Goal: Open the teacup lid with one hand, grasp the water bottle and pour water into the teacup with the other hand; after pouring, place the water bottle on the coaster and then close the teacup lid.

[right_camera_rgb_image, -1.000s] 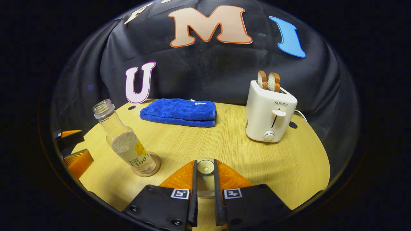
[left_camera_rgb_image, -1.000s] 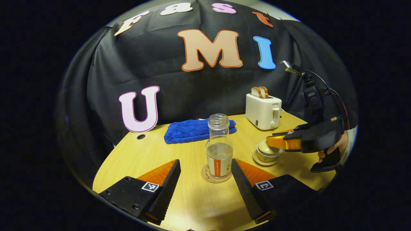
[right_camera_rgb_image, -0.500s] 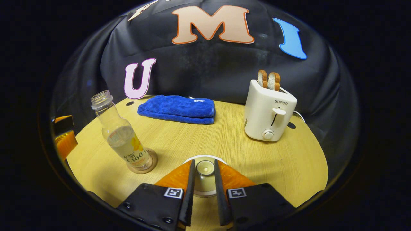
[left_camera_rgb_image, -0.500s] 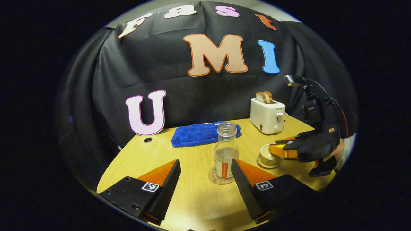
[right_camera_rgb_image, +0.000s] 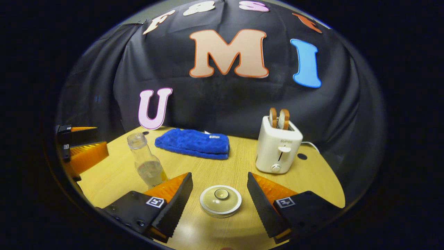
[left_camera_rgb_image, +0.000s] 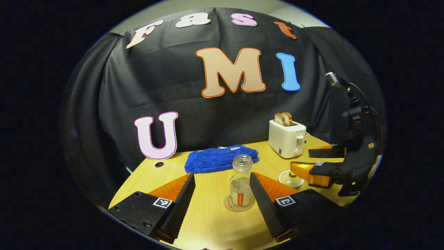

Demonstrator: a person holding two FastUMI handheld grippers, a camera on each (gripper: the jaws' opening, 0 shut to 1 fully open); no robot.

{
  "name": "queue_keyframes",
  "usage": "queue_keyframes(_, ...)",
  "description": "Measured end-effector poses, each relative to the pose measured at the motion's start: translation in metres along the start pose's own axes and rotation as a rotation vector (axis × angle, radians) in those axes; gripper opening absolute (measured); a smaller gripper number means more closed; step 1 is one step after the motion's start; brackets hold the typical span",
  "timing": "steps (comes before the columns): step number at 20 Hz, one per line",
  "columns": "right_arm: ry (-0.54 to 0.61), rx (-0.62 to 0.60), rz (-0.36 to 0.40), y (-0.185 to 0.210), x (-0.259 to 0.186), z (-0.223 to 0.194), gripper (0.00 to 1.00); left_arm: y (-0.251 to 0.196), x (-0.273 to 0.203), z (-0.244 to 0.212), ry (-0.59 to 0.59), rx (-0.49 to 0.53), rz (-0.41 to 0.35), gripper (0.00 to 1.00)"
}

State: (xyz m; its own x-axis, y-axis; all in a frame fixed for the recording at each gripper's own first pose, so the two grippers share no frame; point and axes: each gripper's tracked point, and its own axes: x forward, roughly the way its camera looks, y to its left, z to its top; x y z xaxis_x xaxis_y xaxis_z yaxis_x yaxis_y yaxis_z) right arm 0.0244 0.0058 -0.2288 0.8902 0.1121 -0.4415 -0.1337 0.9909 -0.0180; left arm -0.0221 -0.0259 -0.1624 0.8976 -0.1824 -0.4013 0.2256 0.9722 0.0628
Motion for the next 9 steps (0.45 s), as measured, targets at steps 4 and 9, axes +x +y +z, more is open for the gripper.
queue_keyframes(4, -0.092, 0.011, -0.046, -0.012, -0.037, 0.033, 0.96, 0.000, -0.001, 0.020, -0.050, -0.020, 0.005, 0.92)
queue_keyframes(9, -0.174, 0.034, -0.055, -0.006, -0.077, 0.059, 0.95, -0.002, -0.008, 0.037, -0.097, -0.059, 0.025, 0.92)
